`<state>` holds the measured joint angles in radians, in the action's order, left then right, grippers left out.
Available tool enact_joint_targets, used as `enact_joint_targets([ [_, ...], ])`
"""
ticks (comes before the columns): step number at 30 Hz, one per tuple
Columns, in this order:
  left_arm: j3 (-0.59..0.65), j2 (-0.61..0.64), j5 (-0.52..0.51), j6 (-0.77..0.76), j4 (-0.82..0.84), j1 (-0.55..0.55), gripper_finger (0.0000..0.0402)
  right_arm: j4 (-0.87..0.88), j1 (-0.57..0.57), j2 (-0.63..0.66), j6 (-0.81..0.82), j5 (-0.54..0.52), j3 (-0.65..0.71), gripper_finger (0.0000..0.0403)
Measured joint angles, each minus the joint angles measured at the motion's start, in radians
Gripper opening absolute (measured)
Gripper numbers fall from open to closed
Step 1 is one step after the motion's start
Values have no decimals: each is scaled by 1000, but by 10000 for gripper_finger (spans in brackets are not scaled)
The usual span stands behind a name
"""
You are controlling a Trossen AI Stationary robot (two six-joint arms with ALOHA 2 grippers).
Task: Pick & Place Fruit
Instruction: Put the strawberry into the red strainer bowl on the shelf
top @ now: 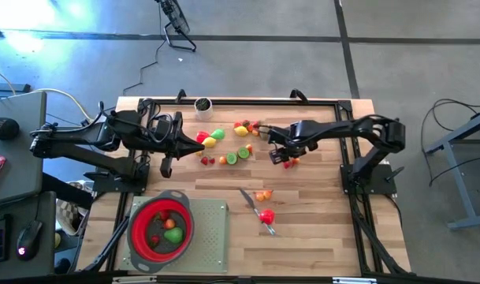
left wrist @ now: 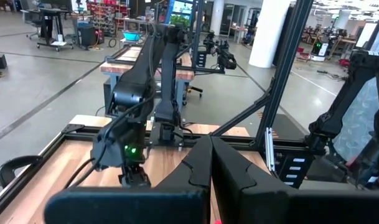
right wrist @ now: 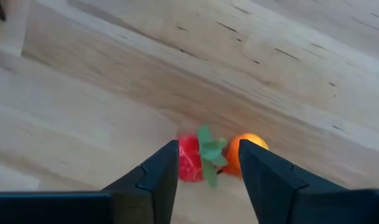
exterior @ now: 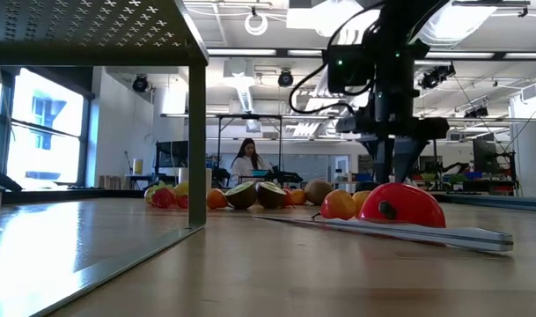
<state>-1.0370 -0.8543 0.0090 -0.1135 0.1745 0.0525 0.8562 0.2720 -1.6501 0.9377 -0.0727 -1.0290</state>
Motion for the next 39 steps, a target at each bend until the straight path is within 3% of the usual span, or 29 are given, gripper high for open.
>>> enact_joint_targets([
  [12, 0, 0, 0, 0, 8, 0, 0, -8, 35, -25, 0, -17, 0, 122],
  [39, 0, 0, -3, 0, 8, 0, 0, -10, 18, -29, 7, -54, 0, 121],
])
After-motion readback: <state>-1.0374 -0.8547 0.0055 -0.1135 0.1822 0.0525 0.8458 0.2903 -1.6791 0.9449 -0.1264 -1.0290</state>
